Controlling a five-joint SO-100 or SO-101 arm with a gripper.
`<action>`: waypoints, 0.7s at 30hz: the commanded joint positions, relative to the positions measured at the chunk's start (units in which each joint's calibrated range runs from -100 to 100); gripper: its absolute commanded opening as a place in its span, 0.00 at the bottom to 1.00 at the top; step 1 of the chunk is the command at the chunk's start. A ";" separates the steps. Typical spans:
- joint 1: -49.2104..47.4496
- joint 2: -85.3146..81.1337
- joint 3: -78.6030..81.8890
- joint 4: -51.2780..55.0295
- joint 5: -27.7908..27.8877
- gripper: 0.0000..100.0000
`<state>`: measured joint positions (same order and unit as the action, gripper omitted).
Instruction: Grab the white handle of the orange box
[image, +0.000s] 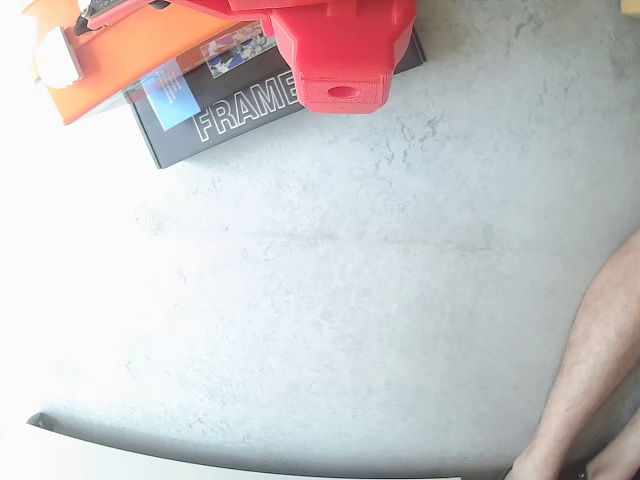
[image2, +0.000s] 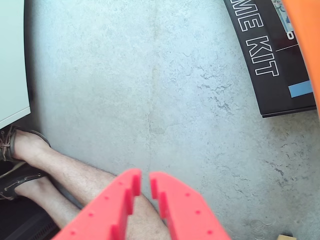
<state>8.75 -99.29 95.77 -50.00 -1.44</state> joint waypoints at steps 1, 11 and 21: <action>-1.82 -0.71 3.26 -0.17 0.37 0.02; -1.89 -0.71 3.26 -0.17 0.37 0.02; -9.72 -0.71 3.17 0.59 2.51 0.02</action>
<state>2.52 -99.29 95.77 -50.00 -0.60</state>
